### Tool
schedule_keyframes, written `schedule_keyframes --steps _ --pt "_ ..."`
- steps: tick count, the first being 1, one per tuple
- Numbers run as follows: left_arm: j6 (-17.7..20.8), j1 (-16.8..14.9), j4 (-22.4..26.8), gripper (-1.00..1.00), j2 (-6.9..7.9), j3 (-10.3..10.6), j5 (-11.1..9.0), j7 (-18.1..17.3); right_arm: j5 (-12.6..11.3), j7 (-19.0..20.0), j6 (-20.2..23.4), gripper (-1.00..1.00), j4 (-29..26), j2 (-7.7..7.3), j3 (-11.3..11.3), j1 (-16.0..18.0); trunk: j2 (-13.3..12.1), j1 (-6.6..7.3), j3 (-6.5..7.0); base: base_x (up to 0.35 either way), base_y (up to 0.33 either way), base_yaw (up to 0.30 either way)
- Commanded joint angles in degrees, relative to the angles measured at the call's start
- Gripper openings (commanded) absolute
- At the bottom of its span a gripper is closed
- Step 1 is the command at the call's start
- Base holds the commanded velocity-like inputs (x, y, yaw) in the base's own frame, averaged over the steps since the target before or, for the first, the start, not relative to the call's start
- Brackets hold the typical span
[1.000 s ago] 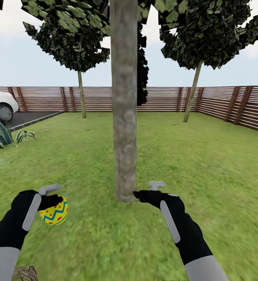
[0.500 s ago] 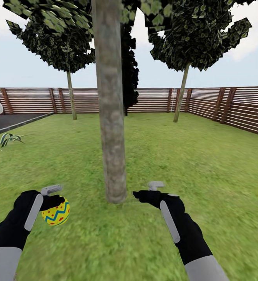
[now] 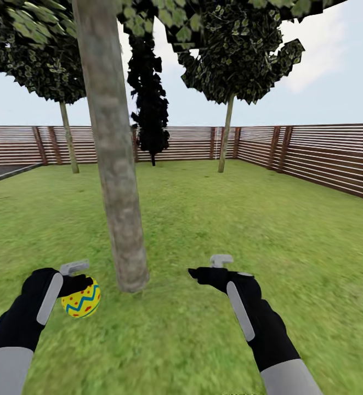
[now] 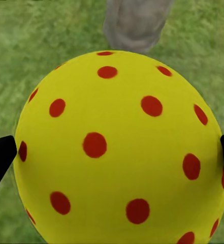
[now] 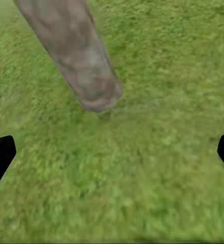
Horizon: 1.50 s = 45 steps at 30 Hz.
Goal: Take the three Easter eggs out of the wicker basket on the lawn in the garden, then place them on the lawn next to a single tree (choose any tree) so that all three eggs are next to the same tree and none are left in the basket.
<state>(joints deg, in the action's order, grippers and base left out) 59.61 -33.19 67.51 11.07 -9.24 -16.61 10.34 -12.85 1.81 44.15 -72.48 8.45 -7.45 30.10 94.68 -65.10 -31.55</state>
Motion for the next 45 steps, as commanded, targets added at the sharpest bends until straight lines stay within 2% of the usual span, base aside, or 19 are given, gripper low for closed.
schedule_keyframes --steps 1,3,7,9,13,22,26,27,30,32,37,45 --pt "0.24 -0.03 0.08 -1.00 0.01 0.00 -0.62 0.51 0.08 0.20 0.23 1.00 -0.03 0.03 0.13 0.04 0.03 0.00 -0.01 0.000 -0.291 -0.256" --pt "0.24 -0.03 0.08 -1.00 0.00 0.28 -0.61 0.63 0.10 0.19 0.23 1.00 -0.03 0.02 0.21 0.04 0.03 0.00 0.10 0.003 -0.296 -0.256" --pt "0.12 -0.03 -0.21 -1.00 0.00 5.46 -0.49 0.91 0.09 0.17 0.23 1.00 -0.03 0.03 0.23 0.04 0.03 0.00 0.30 0.085 -0.298 -0.257" --pt "-0.03 -0.03 -0.52 -1.00 0.00 7.09 -0.45 0.97 0.10 0.18 0.23 1.00 -0.03 0.06 0.24 0.04 0.03 0.00 0.41 0.195 -0.258 -0.258" --pt "-0.17 -0.03 -1.06 -1.00 0.00 7.87 -0.44 0.94 0.05 0.17 0.23 1.00 -0.03 0.07 0.24 0.04 0.03 0.00 0.61 0.238 -0.235 -0.258" --pt "-0.20 -0.03 -2.49 -1.00 -0.42 8.09 -0.51 0.86 0.04 0.19 0.23 1.00 0.00 0.06 0.24 0.04 0.03 0.00 1.07 0.194 -0.266 -0.259" --pt "-0.35 -0.03 -3.40 -1.00 -1.08 8.23 -0.52 0.69 0.05 0.17 0.23 1.00 -0.02 0.07 0.24 0.04 0.03 0.00 1.27 0.205 -0.259 -0.260" --pt "-0.45 -0.03 -3.99 -1.00 -1.41 8.56 -0.53 0.67 0.07 0.16 0.23 1.00 -0.02 0.07 0.24 0.04 0.03 0.00 1.32 0.237 -0.231 -0.260" --pt "-0.74 -0.03 -5.66 -1.00 -2.03 11.85 -0.53 0.67 0.08 0.15 0.23 1.00 -0.02 0.07 0.24 0.04 0.03 0.00 1.47 0.281 -0.154 -0.260" --pt "-0.97 -0.03 -6.05 -1.00 -2.13 12.85 -0.54 0.66 0.07 0.14 0.23 1.00 -0.03 0.07 0.24 0.04 0.03 0.00 1.57 0.300 -0.119 -0.260" --pt "-1.14 -0.03 -6.30 -1.00 -2.19 13.49 -0.61 0.67 0.07 0.13 0.23 1.00 -0.03 0.07 0.19 0.04 0.03 0.00 1.81 0.272 -0.161 -0.256" --pt "-2.12 -0.06 -6.44 -1.00 -2.36 13.42 -0.69 0.94 0.11 0.13 0.24 1.00 -0.11 0.07 0.17 0.04 0.03 0.00 1.96 0.112 -0.081 -0.127"
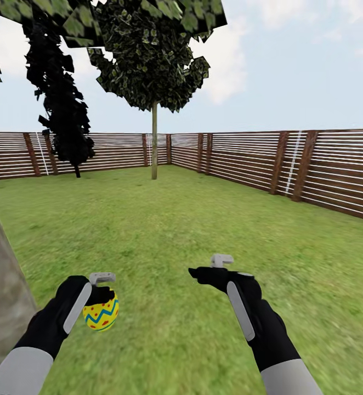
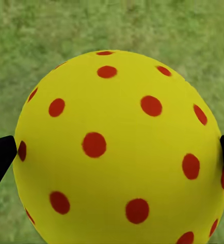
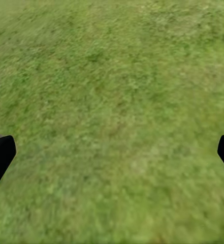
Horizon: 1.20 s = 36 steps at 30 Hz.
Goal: Take the three Easter eggs out of the wicker basket on the lawn in the garden, then place them on the lawn next to a single tree (choose any tree) so that all three eggs are next to the same tree and none are left in the basket.
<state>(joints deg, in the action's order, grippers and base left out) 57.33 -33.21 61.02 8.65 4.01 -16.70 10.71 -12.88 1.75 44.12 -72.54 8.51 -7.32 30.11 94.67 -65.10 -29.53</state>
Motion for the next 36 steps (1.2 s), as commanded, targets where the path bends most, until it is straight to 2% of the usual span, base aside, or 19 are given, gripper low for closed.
schedule_keyframes --steps 1,4,8,19,29,36 --pt "0.01 -0.03 -0.35 -1.00 0.06 0.16 -0.63 0.58 0.13 0.18 0.28 1.00 -0.05 0.02 0.04 0.04 0.04 0.00 -0.06 0.015 -0.008 -0.016" --pt "-1.16 -0.08 -3.02 -1.00 0.06 0.13 -0.79 0.65 0.13 0.18 0.28 1.00 -0.05 0.02 0.03 0.04 0.04 0.00 -0.06 0.007 -0.004 -0.007" --pt "-2.69 -0.09 -4.25 -1.00 0.00 0.13 -0.83 0.89 0.13 0.18 0.30 1.00 -0.05 0.02 0.03 0.04 0.04 0.00 -0.06 0.001 -0.001 -0.001" --pt "-3.37 -0.10 -4.43 -1.00 0.05 -0.11 -1.11 0.93 0.13 0.18 0.32 1.00 -0.10 0.02 0.01 0.04 4.45 -2.42 -2.04 0.000 0.000 0.000" --pt "-9.19 -0.32 -6.38 -1.00 0.05 -0.06 -0.79 0.88 0.16 0.15 0.41 1.00 -3.38 -0.01 -0.05 -0.03 8.46 -4.61 -3.83 0.000 0.000 0.000" --pt "-9.93 -0.99 -7.57 -1.00 0.05 -0.05 -0.85 0.94 0.14 0.17 0.54 1.00 -3.81 -0.04 0.03 -0.08 8.46 -4.61 -3.83 0.000 0.000 0.000"
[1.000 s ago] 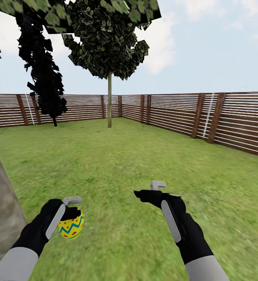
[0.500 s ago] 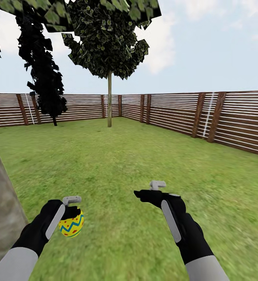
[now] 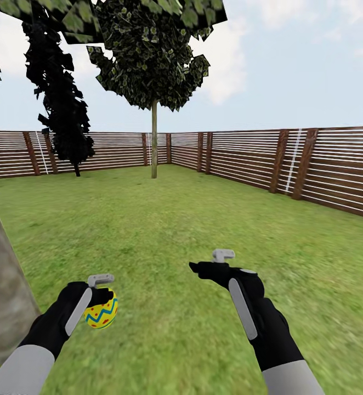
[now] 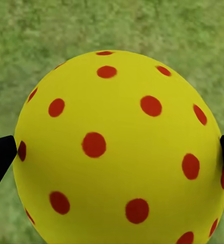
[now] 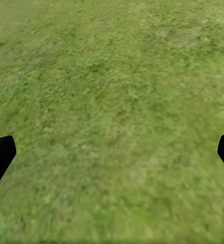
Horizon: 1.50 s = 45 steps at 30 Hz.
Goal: Take the three Easter eggs out of the wicker basket on the lawn in the garden, then place them on the lawn next to a single tree (choose any tree) so that all three eggs are next to the same tree and none are left in the basket.
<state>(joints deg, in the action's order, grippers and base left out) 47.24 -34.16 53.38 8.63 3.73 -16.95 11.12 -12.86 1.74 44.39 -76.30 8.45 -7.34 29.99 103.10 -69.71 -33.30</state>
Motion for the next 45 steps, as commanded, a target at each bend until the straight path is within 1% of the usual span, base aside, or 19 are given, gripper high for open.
schedule_keyframes --steps 1,13,17,24,40,45 --pt "0.15 -0.06 0.03 -1.00 0.07 0.22 -0.66 0.53 0.12 0.19 0.27 1.00 -0.06 0.01 0.05 0.03 0.43 -0.21 -0.25 0.000 0.000 0.000" --pt "-0.83 -0.11 -0.21 -1.00 0.07 0.07 -0.70 0.45 0.12 0.19 0.52 1.00 -0.07 0.08 -0.01 0.02 5.25 -2.85 -2.40 0.000 0.000 0.000" --pt "-3.38 -0.11 -1.12 -1.00 0.07 0.11 -0.54 0.48 0.12 0.19 0.47 1.00 -0.07 0.08 -0.04 0.02 6.85 -3.73 -3.12 0.000 0.000 0.000" --pt "-4.11 -0.28 -2.59 -1.00 0.15 0.15 -0.54 0.48 0.09 0.19 0.50 1.00 -0.15 0.22 -0.39 0.05 9.66 -5.27 -4.35 0.000 0.000 0.012" --pt "-4.18 -0.29 -2.67 -1.00 0.16 0.14 -0.46 0.43 0.12 0.19 0.57 1.00 -0.09 0.26 -0.39 0.03 16.08 -8.78 -7.78 0.000 0.000 0.231" --pt "-4.24 -0.28 -2.67 -1.00 0.09 0.27 -0.46 0.40 0.10 0.19 0.54 1.00 -0.07 0.26 -0.39 0.01 18.08 -9.88 -8.76 0.000 0.000 0.067"
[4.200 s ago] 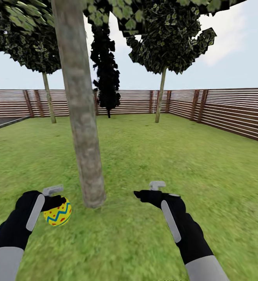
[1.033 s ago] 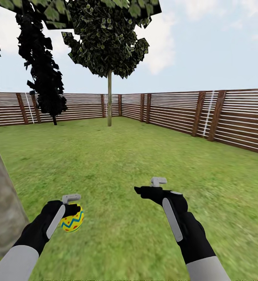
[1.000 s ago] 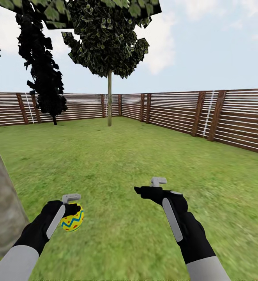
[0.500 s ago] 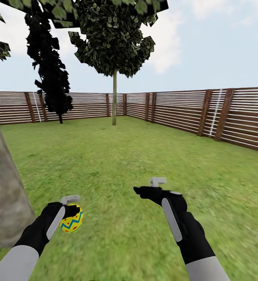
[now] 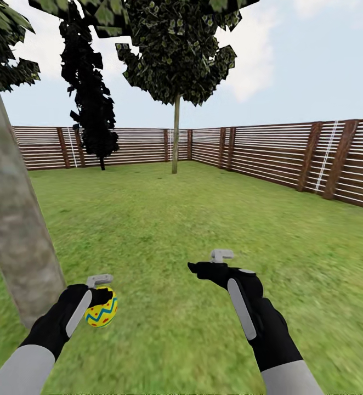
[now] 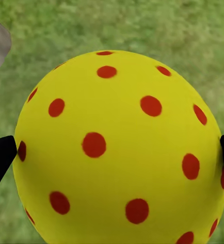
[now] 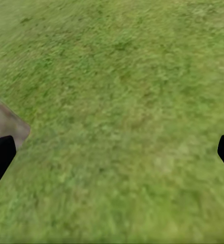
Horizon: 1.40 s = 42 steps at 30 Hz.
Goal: Take the three Easter eggs out of the wicker basket on the lawn in the garden, then place them on the lawn next to a single tree (choose any tree) so that all three eggs are next to the same tree and none are left in the basket.
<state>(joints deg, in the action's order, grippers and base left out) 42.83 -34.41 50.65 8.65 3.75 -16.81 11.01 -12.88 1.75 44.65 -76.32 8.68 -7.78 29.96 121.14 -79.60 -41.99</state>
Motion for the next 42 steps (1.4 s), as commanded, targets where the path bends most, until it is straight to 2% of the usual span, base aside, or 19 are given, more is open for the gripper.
schedule_keyframes --steps 1,10,32,34,38,42 --pt "-0.07 -0.04 0.07 -1.00 0.07 0.31 -0.60 0.51 0.12 0.18 0.27 1.00 -0.05 0.02 0.05 0.06 0.45 -0.22 -0.24 0.000 0.000 -0.007" --pt "-0.89 -0.02 0.07 -1.00 0.13 0.54 -0.42 0.51 0.07 0.18 0.26 1.00 -0.05 0.02 0.11 0.06 4.06 -2.19 -1.54 0.000 0.000 -0.119" --pt "-0.92 0.05 0.07 -1.00 0.06 0.47 -0.59 0.52 0.05 0.18 0.21 1.00 -0.44 0.02 0.12 0.06 12.88 -7.03 -5.46 0.000 0.000 -0.004" --pt "-0.94 0.05 0.07 -1.00 0.06 0.47 -0.59 0.51 0.05 0.18 0.19 1.00 -2.47 0.02 0.11 -0.25 13.68 -7.47 -5.82 0.000 0.000 0.000" --pt "-0.92 0.05 0.07 -1.00 0.06 0.47 -0.60 0.54 0.05 0.18 0.34 1.00 -11.20 -0.05 -0.21 -4.83 15.29 -8.34 -6.54 0.000 0.000 0.000" --pt "-0.93 0.05 0.07 -1.00 0.05 0.47 -0.60 0.59 0.05 0.18 0.42 1.00 -13.15 0.01 -0.35 -5.87 16.89 -9.22 -7.26 0.000 0.000 0.000"
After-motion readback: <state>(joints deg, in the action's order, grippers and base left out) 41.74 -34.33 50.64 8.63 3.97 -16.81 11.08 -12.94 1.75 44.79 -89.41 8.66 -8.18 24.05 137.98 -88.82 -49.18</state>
